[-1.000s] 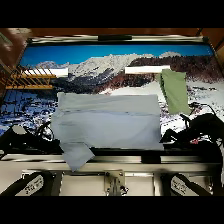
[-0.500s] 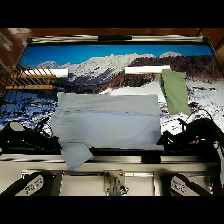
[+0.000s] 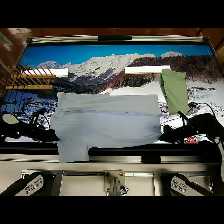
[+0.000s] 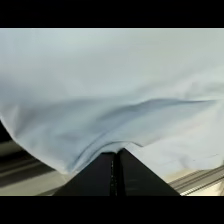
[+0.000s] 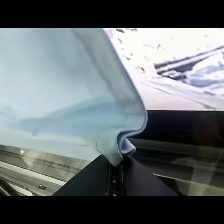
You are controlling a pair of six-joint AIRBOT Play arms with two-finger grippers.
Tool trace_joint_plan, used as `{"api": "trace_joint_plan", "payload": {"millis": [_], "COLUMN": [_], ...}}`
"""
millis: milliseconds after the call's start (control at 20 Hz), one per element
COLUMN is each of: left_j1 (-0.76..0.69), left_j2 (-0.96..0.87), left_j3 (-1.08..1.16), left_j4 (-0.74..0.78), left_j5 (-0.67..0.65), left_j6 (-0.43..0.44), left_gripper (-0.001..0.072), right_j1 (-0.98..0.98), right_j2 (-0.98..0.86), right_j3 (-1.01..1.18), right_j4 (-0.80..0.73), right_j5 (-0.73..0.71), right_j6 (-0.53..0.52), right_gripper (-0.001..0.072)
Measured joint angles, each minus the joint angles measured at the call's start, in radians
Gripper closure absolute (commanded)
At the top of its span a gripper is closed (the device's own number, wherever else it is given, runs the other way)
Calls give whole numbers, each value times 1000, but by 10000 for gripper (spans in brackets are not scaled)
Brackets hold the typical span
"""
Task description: Fold the shirts.
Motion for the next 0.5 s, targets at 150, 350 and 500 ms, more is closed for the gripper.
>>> {"api": "trace_joint_plan", "payload": {"millis": [150, 350, 500], "left_j1": [0, 0, 0], "left_j2": [-16, -136, -262], "left_j3": [109, 278, 438], "left_j4": [-9, -61, -115], "left_j5": [-4, 3, 5], "left_j6": [37, 47, 31], "left_gripper": [676, 675, 675], "right_j1": [0, 39, 116], "right_j2": [-2, -33, -89], "right_j3": [92, 204, 317], "right_j4": [27, 46, 33], "right_j5": [10, 89, 169], "right_j6": [-31, -47, -51], "right_gripper": [650, 651, 650]}}
